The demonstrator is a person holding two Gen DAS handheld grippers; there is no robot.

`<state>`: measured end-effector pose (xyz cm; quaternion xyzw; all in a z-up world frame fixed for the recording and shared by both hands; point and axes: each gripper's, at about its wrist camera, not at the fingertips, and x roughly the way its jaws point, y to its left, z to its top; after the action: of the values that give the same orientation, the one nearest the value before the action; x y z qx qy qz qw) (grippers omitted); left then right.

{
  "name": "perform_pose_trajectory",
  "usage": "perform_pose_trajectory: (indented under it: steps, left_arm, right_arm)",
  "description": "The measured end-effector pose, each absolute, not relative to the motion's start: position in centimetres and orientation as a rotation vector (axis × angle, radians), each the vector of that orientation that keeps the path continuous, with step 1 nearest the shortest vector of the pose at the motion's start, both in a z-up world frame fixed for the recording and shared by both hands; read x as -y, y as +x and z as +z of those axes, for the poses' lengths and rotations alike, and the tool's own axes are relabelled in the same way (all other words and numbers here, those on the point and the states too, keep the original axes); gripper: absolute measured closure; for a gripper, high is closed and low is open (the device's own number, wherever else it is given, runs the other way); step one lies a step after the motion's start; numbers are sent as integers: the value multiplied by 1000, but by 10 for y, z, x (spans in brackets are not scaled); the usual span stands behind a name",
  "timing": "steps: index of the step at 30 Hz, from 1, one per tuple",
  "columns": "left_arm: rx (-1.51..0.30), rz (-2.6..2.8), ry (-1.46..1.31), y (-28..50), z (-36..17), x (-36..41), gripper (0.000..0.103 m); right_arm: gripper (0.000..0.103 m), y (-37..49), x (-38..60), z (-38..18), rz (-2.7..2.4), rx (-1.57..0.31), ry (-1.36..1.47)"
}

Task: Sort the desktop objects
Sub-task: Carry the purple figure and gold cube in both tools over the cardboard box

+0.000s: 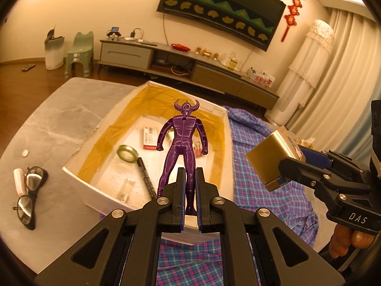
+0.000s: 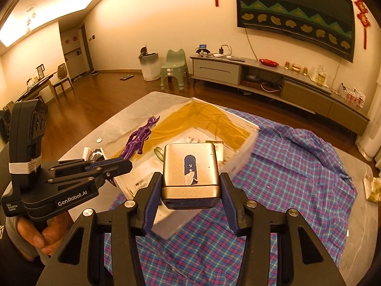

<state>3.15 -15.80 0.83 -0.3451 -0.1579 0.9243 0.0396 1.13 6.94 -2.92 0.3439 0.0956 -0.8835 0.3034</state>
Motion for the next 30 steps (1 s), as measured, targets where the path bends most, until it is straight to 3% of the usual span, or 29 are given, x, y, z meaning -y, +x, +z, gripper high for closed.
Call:
perform_pose_trajectory:
  steps: [18,30]
  left_arm:
    - [614,2882,-1154,-5,4,205,96]
    - [719,2786,-1404,-68,-38,222,96]
  right_arm:
    - [54,-34,-21,-34,-2301,-354,935]
    - [54,-113,-17,-66,-2288,-408,1104]
